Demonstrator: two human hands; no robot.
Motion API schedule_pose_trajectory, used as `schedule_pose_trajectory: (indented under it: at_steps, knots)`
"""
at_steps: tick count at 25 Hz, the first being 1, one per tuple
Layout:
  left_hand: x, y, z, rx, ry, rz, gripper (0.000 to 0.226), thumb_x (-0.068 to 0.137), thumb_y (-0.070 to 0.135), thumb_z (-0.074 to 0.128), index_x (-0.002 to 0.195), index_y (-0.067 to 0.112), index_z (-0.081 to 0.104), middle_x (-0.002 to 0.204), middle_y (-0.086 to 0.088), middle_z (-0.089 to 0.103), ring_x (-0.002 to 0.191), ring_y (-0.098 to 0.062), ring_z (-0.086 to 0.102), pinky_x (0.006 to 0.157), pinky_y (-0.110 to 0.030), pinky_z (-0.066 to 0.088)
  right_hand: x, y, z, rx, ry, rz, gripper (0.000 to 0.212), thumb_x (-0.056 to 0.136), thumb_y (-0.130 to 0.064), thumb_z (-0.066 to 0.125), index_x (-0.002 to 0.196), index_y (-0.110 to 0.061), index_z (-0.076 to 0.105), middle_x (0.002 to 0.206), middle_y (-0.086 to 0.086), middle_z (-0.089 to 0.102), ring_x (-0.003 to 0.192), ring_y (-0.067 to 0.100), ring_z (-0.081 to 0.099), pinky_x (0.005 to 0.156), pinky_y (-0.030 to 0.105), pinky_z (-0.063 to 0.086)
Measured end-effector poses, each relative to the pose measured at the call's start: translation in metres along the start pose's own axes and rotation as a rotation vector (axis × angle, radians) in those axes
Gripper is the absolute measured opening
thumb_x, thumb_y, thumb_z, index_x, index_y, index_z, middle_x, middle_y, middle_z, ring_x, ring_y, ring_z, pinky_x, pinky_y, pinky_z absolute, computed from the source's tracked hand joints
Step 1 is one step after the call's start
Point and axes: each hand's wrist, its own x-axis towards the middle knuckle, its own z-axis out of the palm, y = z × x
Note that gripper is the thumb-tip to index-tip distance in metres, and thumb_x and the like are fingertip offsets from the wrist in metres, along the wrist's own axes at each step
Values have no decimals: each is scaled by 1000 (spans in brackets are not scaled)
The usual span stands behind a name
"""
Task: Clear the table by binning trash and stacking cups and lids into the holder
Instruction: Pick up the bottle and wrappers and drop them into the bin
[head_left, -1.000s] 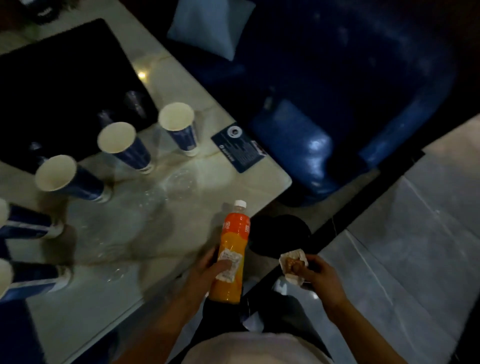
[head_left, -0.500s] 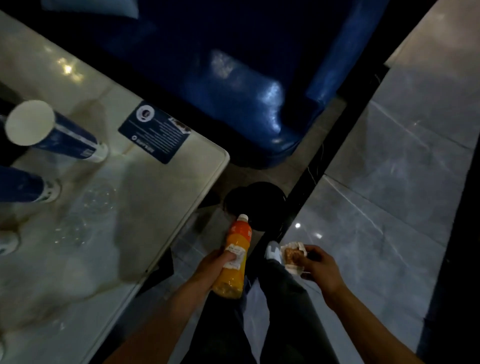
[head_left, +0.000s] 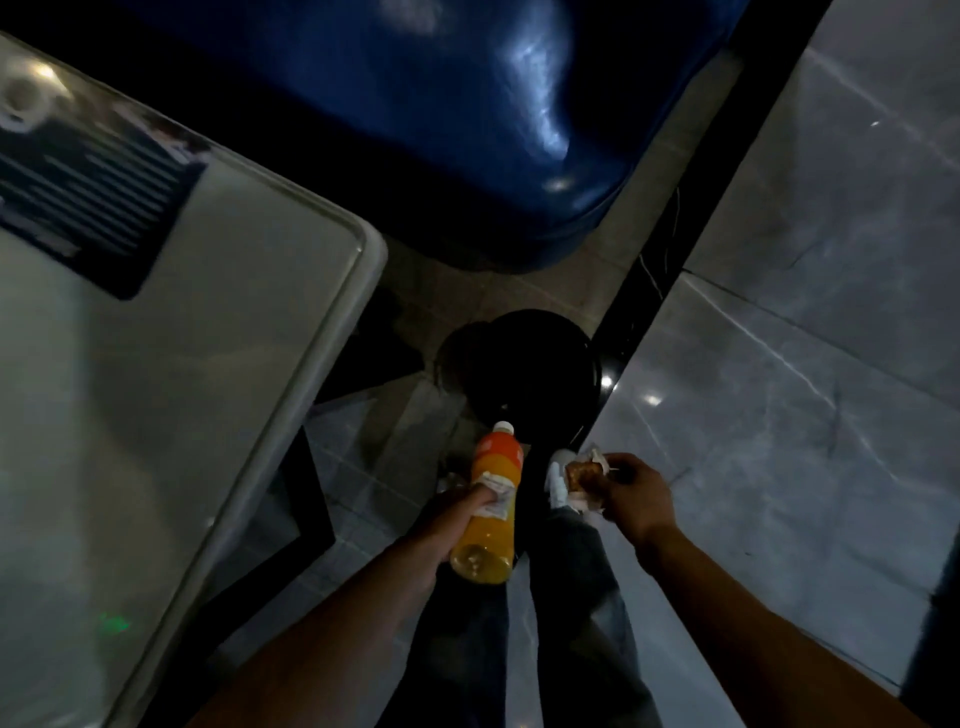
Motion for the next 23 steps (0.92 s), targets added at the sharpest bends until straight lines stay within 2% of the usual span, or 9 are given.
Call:
schedule_pose_trajectory:
  at_steps: [2,3,5,7,9,12,15,20,23]
  knots:
    - [29,11,5,-26,5,-7,19,80,43,73,90,30,65,90,2,68,79,-18,67,73,-30,52,42,0,16,-40,21,-4,32,82,-26,74,111,-13,66,101,11,72,90,28,69,88,49,56]
    - [39,16,7,-11,-9,16,23,78,45,73,92,29,64,95,-2,68,85,-23,67,80,-36,54,62,-1,24,-58,41,-7,35,82,-26,74,113,-13,66,104,13,72,94,31,68,89,50,55]
    - [70,36,19,-11,-12,47,38,78,47,71,106,23,63,109,-13,68,99,-33,66,93,-48,53,101,-4,37,-87,91,-20,39,81,-30,74,115,-14,64,106,14,71,96,34,68,89,50,55]
    - [98,59,29,-11,49,83,39,85,43,67,112,17,60,118,-18,65,107,-36,64,99,-54,50,129,-11,48,-156,133,-56,42,81,-35,73,116,-14,64,106,15,72,95,33,68,87,43,56]
    - [127,74,39,15,77,78,47,88,43,63,124,13,57,123,-18,63,110,-36,63,100,-53,50,154,-15,59,-236,159,-100,44,81,-38,72,117,-15,64,109,13,72,99,31,67,84,35,53]
    - [162,89,52,102,133,136,57,90,40,63,137,11,49,131,-18,59,113,-37,60,94,-42,51,179,-20,74,-291,195,-140,44,81,-39,71,117,-16,63,110,13,71,101,30,66,75,29,46]
    - [184,97,58,195,188,189,63,91,38,64,142,8,42,138,-18,53,120,-38,55,99,-44,48,194,-22,84,-312,221,-143,39,82,-36,69,115,-15,64,108,13,71,99,30,66,71,28,43]
    - [198,101,60,161,233,233,62,91,33,67,140,7,42,139,-18,53,123,-37,54,96,-39,46,208,-19,86,-304,158,-92,35,86,-37,66,113,-15,65,110,11,70,102,27,65,73,27,43]
    - [190,98,60,180,253,259,62,90,30,67,143,10,40,141,-17,51,125,-35,51,94,-34,43,200,-14,84,-330,54,-114,27,93,-24,56,117,-20,66,118,11,69,107,28,64,82,28,48]
